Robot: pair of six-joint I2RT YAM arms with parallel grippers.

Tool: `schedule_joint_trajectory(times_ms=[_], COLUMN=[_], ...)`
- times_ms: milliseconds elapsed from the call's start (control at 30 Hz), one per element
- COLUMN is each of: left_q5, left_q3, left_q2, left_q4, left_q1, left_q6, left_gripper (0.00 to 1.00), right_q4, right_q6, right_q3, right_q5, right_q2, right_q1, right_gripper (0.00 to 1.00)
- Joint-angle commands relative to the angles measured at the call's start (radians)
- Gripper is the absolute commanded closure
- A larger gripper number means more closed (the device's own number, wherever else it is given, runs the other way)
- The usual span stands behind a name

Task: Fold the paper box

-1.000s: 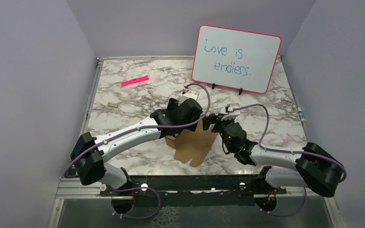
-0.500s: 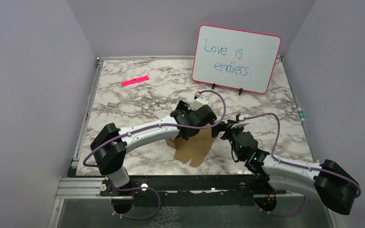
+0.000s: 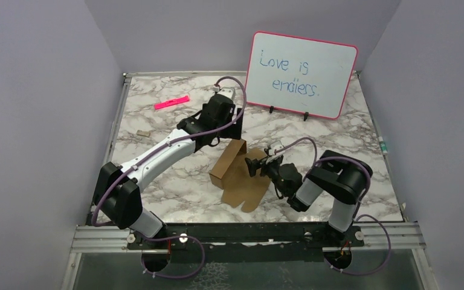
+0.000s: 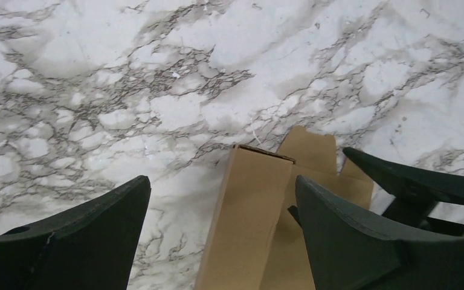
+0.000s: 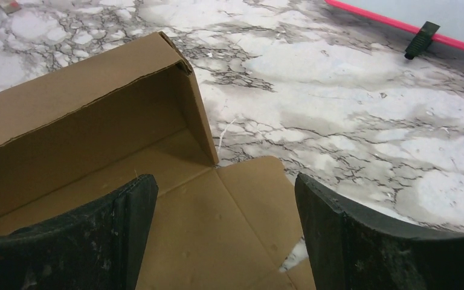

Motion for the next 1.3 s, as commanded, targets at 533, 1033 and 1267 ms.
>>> schedule_joint_trajectory(times_ms=[533, 1033, 1267], left_q5=[0.588, 0.785, 0.852], left_q3=[-0.066, -0.133, -0.159], left_q2=[0.191, 0.236, 0.234], left_q4=[0.295, 0.386, 0.417], left_q1=[0.204, 0.204, 0.205], left_q6=[-0.117, -0.165, -0.18], left_gripper=[0.11, 0.14, 0.15], right_q4=[0.182, 0.214, 0.282], right_q6=[0.047, 0.044, 0.041], right_q3=[0.172, 0.197, 0.171], right_q5=[-0.177, -0.217, -0.221], right_q2=[0.199, 0.258, 0.275], right_q1=[-0.083, -0.085, -0.085], right_gripper=[0.23, 0.37, 0.47])
